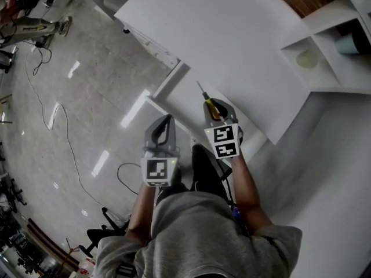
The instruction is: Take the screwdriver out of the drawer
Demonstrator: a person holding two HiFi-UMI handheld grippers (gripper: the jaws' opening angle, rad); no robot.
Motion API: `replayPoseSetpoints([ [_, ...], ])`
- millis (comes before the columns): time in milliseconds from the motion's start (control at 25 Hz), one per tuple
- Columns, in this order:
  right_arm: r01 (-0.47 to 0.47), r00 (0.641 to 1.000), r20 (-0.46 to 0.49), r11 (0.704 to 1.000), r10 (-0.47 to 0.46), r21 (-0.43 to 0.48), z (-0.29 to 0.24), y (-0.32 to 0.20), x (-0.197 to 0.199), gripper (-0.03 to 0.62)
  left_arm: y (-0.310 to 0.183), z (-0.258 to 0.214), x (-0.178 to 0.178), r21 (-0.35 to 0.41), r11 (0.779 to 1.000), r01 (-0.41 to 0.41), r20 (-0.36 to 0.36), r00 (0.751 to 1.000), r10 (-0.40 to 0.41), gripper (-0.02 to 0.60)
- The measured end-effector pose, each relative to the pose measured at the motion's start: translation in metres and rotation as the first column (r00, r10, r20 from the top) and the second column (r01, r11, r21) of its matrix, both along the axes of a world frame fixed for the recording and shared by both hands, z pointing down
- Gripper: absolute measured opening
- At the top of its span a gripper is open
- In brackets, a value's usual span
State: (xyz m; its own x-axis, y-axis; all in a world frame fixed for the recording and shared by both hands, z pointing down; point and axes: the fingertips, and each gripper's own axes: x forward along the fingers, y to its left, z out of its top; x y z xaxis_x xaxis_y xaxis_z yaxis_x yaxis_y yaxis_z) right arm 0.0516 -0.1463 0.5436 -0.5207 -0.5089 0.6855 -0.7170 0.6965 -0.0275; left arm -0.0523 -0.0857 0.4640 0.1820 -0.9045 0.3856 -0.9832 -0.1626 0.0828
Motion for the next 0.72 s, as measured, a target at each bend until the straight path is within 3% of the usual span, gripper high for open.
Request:
replayPoseSetpoints([
  [360, -0.041, 0.998, 0.048, 0.993, 0.036, 0.11, -0.066, 0.028, -0.006, 0.077, 0.024, -0.055, -0.008, 0.1, 0.995, -0.023, 0.013, 1.0, 0.022, 0.012],
  [720, -0.141, 0.983, 0.142, 0.967, 0.112, 0.212, -0.124, 0.078, 0.019, 0.077, 0.063, -0.091, 0.013, 0.171, 0.981, -0.09, 0.053, 0.995, 0.082, 0.012],
])
